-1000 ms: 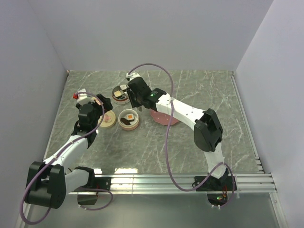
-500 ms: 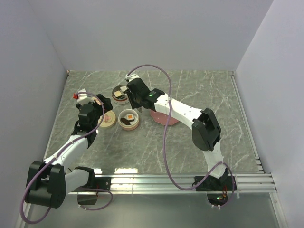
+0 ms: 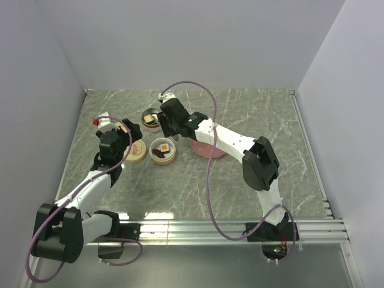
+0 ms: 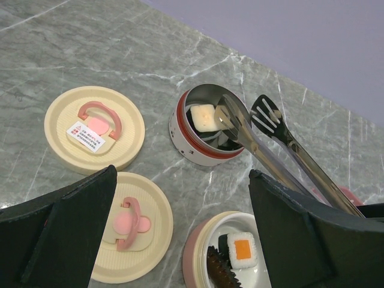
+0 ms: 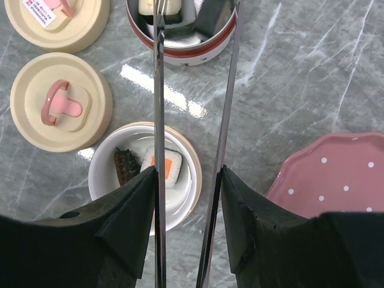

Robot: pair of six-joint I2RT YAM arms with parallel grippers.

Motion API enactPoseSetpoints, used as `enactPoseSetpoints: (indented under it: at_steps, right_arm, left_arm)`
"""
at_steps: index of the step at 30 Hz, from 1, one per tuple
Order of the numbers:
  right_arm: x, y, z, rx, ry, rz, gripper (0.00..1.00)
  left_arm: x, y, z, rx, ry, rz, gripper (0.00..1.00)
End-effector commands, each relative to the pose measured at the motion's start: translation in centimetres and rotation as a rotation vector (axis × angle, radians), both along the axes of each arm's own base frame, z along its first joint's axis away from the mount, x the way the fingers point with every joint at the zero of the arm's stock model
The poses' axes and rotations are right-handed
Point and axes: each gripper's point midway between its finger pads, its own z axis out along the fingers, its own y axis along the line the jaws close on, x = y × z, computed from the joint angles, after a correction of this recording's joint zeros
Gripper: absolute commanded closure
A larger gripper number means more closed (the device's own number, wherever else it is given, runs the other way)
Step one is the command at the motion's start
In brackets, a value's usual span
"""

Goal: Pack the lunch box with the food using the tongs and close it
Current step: Place the food into the lunch box

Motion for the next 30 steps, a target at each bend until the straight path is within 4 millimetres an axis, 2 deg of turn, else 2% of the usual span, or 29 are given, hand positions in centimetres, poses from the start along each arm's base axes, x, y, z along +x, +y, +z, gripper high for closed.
enactPoseSetpoints:
  at_steps: [1,11,14,15,18,21,23,24,25,27,28,29,30]
  right_arm:
    - [0.4,0.8,3.7,0.070,-0.075,-0.002,0.47]
    - [0.1,0.0,4.6,0.086,-0.097,-0.027,0.47]
    - [0.1,-0.9,4.9,0.083,-0.110,-0.053,0.47]
    - [0.0,-1.1,5.8,0.099,-0.123,-0.058,0.47]
    - [-0.2,-2.0,5.8,0.091,-0.132,-0.081,0.47]
    - [-0.5,-3.4,6.6,0.086,-0.156,-0.119,0.47]
    - [-0.5,-4.7,5.7,0.069,-0.145,-0.152,0.47]
    - [-0.5,-5.5,6.1,0.078,-0.153,-0.174,0.47]
    - [-0.8,-6.4,4.7,0.057,-0.131,-0.189,0.47]
    - [-0.6,-8.3,4.7,0.070,-0.129,-0.241,0.47]
    - [-1.0,-9.6,3.0,0.040,-0.107,-0.264,0.47]
    - [-1.1,-10.6,2.6,0.044,-0.098,-0.292,0.47]
    - [-0.8,-12.0,3.3,0.063,-0.109,-0.326,0.47]
  left_arm:
    - [0.8,-0.2,2.6,-0.024,-0.076,-0.004,0.02]
    - [0.7,-0.1,2.8,-0.023,-0.081,-0.002,0.02]
    - [0.6,-0.1,2.8,-0.027,-0.084,-0.003,0.01]
    - [0.6,-0.1,2.9,-0.026,-0.084,-0.003,0.01]
    - [0.6,-0.1,3.0,-0.026,-0.087,-0.004,0.01]
    - [0.5,-0.2,3.0,-0.028,-0.087,-0.007,0.01]
    - [0.5,-0.2,3.1,-0.030,-0.090,-0.008,0.01]
    - [0.4,-0.2,3.1,-0.030,-0.093,-0.010,0.01]
    - [0.4,-0.2,3.1,-0.031,-0.093,-0.012,0.01]
    - [0.4,-0.3,3.2,-0.033,-0.096,-0.018,0.01]
    - [0.4,-0.4,3.2,-0.034,-0.096,-0.019,0.01]
    - [0.4,-0.3,3.2,-0.035,-0.097,-0.017,0.01]
    - [0.4,-0.4,3.2,-0.037,-0.097,-0.022,0.01]
